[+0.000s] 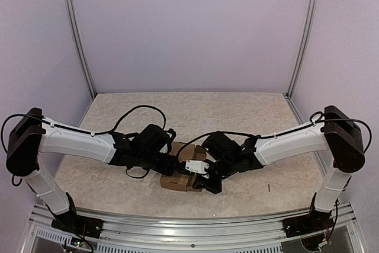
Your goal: Fold the paper box
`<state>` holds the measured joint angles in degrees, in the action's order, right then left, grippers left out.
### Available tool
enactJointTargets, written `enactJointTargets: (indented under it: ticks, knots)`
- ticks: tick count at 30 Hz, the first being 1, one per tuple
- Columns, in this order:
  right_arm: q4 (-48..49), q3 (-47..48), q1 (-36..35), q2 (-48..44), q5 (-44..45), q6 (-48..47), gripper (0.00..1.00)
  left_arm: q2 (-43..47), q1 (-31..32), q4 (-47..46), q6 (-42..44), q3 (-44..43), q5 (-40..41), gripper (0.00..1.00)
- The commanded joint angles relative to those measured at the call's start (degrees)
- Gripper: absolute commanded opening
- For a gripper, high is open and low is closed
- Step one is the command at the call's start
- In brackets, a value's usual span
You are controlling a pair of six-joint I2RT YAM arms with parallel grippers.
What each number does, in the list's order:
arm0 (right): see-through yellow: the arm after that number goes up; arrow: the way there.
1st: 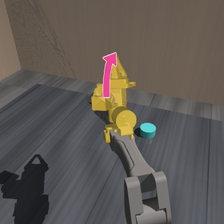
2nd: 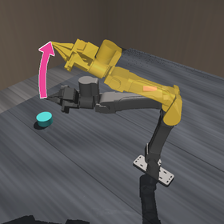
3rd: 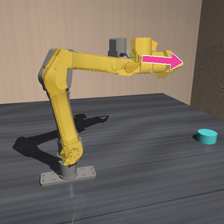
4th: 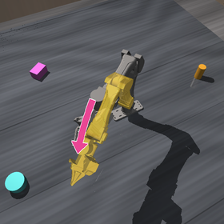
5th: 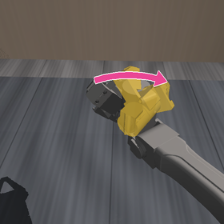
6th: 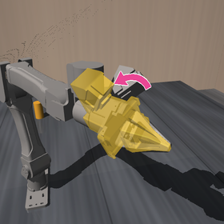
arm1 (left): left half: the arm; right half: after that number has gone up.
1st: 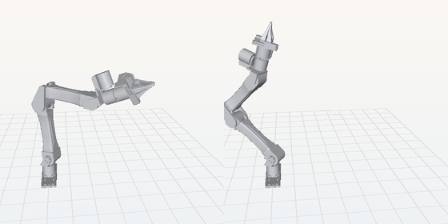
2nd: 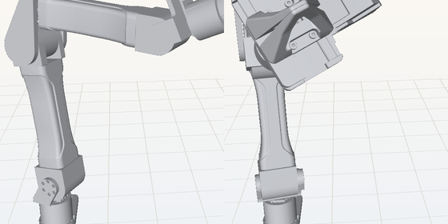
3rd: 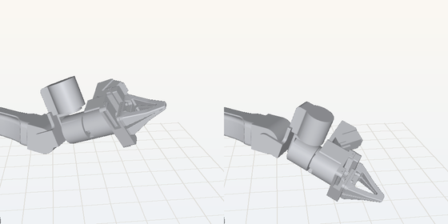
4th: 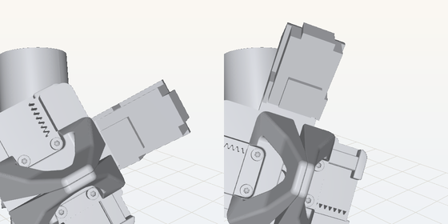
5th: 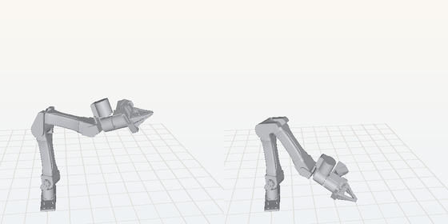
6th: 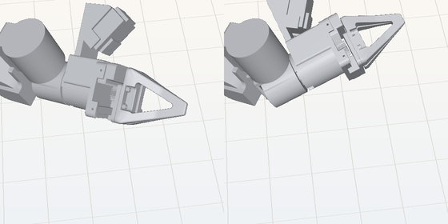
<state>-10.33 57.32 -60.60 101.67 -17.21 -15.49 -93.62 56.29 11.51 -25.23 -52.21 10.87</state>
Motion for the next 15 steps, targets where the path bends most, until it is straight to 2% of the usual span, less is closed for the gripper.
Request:
enactJointTargets:
  ticks: [1,15]
  knots:
    - [-0.38,-0.1,1.17,-0.85,-0.09,0.86,0.0,-1.56,0.02,1.37,1.19,1.05,-0.66,0.69]
    - [-0.81,3.33,1.18,1.49,-1.28,1.33,0.0,-2.26,0.04,1.05,1.04,0.58,-1.18,0.69]
